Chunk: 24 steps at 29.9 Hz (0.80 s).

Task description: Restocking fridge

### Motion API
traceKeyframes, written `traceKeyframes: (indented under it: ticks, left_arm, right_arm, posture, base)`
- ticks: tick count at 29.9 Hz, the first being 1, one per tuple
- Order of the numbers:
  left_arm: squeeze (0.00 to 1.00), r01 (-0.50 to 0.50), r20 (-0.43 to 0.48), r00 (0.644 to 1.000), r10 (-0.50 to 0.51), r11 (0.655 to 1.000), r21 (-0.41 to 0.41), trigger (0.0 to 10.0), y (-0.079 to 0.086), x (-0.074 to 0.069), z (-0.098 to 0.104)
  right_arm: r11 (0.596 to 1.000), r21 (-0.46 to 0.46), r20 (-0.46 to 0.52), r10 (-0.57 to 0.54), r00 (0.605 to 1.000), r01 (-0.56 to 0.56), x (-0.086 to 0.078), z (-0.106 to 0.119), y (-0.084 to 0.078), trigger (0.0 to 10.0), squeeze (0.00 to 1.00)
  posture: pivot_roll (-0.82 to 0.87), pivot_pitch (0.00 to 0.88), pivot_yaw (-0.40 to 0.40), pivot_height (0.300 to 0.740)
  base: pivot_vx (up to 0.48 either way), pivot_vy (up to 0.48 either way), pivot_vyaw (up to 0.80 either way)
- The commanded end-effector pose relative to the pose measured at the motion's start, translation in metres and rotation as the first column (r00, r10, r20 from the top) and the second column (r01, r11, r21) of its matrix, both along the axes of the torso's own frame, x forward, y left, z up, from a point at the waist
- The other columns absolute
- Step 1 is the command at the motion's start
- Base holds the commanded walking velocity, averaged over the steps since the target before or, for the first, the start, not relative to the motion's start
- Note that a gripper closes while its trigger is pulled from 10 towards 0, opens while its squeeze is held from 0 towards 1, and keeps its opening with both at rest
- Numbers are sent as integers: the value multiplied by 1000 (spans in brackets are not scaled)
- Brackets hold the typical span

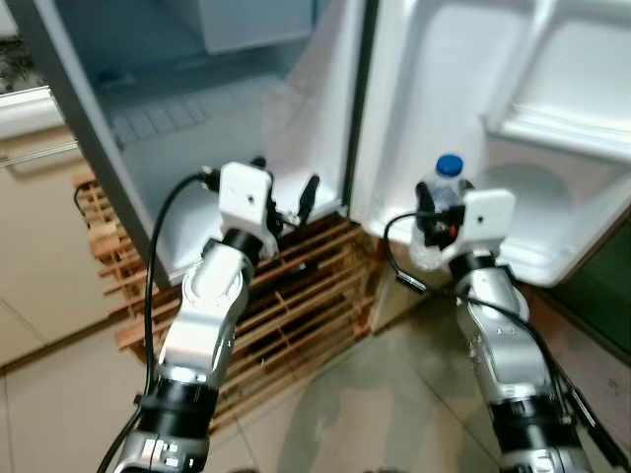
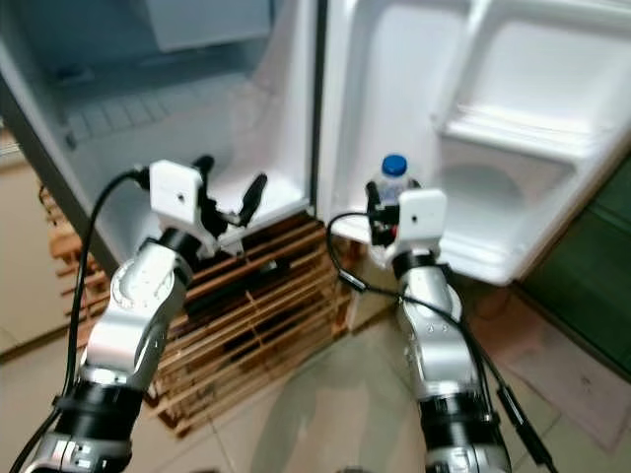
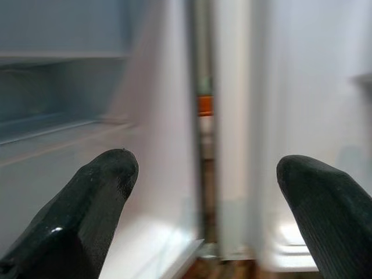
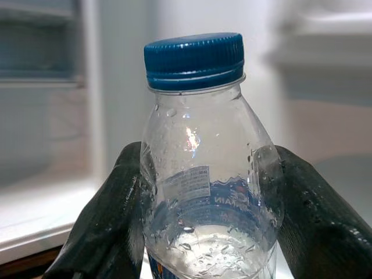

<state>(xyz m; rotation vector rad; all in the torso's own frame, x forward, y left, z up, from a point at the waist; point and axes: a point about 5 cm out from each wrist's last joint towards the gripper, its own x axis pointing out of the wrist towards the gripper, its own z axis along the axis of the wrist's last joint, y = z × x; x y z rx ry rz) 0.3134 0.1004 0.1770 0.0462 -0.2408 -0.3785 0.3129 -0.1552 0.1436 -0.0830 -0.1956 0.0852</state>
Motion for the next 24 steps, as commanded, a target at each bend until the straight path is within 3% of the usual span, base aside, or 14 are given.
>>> traceKeyframes:
  ticks: [1, 10, 11, 17, 24]
  left_arm:
    - [0, 19, 9, 1000, -19, 1000, 12, 10000, -5, 0, 3]
    - [0, 31, 9, 999, -32, 999, 15, 10000, -6, 0, 4]
    - [0, 32, 10, 999, -32, 999, 15, 10000, -6, -1, 4]
    - [0, 36, 13, 999, -36, 999, 7, 10000, -7, -2, 6]
    - [0, 55, 6, 998, -55, 998, 4, 10000, -7, -6, 5]
  right_arm:
    - [999, -19, 42, -29, 999, 30, 0, 8, -8, 10000, 0]
    - [1000, -14, 90, -6, 996, 7, -3, 15, -3, 10000, 0]
    - [999, -46, 151, -16, 988, 23, -3, 25, -3, 10000, 0]
    - [991, -133, 284, 21, 959, 18, -3, 53, 2, 10000, 0]
    - [979, -190, 339, 135, 931, -73, -6, 71, 16, 10000, 0]
  posture:
    - [-6, 0, 0, 740]
    - [-6, 0, 3, 740]
    - [-6, 0, 5, 740]
    - [-1, 0, 8, 740]
    - [6, 0, 12, 740]
  base:
    - [0, 0, 0]
    - [0, 0, 0]
    - [0, 0, 0]
    - [0, 0, 0]
    - [0, 0, 0]
